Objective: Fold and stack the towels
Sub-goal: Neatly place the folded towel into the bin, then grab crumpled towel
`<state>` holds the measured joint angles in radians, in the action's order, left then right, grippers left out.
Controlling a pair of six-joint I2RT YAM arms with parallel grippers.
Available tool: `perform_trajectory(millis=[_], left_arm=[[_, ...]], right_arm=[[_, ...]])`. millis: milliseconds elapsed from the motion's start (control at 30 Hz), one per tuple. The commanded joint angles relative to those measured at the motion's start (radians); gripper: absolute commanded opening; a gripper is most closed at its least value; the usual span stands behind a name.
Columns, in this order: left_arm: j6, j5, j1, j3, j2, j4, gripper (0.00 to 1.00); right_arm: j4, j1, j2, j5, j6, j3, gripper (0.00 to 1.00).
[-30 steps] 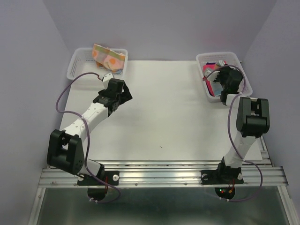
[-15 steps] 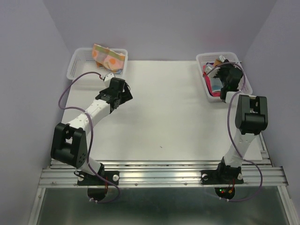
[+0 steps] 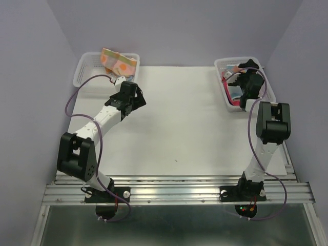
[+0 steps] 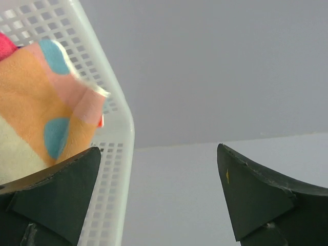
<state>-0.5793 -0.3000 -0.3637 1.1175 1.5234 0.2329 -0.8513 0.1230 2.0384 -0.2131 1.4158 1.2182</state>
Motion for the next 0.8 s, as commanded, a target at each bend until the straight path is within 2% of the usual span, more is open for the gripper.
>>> perform_trajectory(millis=[0,133,167,233,300,333,367,433,467,533,567,633,667,700,767], left_arm=[[0.027,-0.005,0.006,0.068,0.0,-0.003,0.99],[0.03,-0.017,0.008,0.09,0.0,-0.001,0.99],[0.03,-0.021,0.008,0.093,-0.005,-0.003,0.99],[0.033,-0.031,0.011,0.103,-0.015,-0.012,0.99],[0.033,-0.044,0.025,0.116,-0.032,-0.018,0.99],[0.033,-0.047,0.031,0.117,-0.051,-0.026,0.99],[0.032,-0.054,0.038,0.11,-0.061,-0.058,0.99],[0.021,-0.059,0.075,0.11,-0.071,-0.072,0.99],[0.024,-0.048,0.091,0.119,-0.075,-0.079,0.99],[0.032,-0.021,0.143,0.134,-0.072,-0.099,0.99],[0.041,0.004,0.161,0.152,-0.065,-0.119,0.99],[0.076,0.025,0.187,0.168,-0.052,-0.15,0.99],[0.078,0.036,0.215,0.18,-0.027,-0.153,0.99],[0.093,0.086,0.229,0.218,-0.008,-0.158,0.99],[0.111,0.119,0.267,0.261,0.062,-0.159,0.99]], right_arm=[[-0.117,-0.005,-0.007,0.012,-0.106,0.037,1.0],[-0.204,-0.005,-0.044,0.027,-0.256,-0.015,1.0],[-0.274,-0.005,-0.056,0.029,-0.294,-0.037,1.0],[-0.38,-0.008,-0.112,0.017,-0.424,-0.12,1.0],[-0.402,-0.014,-0.194,-0.009,-0.551,-0.176,1.0],[-0.384,-0.02,-0.231,-0.053,-0.61,-0.219,1.0],[-0.349,-0.022,-0.295,-0.084,-0.741,-0.233,1.0],[-0.112,-0.022,-0.365,-0.164,-0.871,-0.205,1.0],[-0.003,-0.022,-0.388,-0.268,-0.981,-0.169,1.0],[0.274,-0.023,-0.423,-0.412,-1.11,-0.03,1.0],[0.325,-0.023,-0.423,-0.443,-1.288,0.004,1.0],[0.327,-0.023,-0.438,-0.477,-1.481,0.043,1.0],[0.284,-0.023,-0.448,-0.464,-1.588,0.026,1.0],[0.235,-0.023,-0.455,-0.453,-1.802,0.008,1.0],[0.163,-0.029,-0.483,-0.427,-1.996,-0.029,1.0]])
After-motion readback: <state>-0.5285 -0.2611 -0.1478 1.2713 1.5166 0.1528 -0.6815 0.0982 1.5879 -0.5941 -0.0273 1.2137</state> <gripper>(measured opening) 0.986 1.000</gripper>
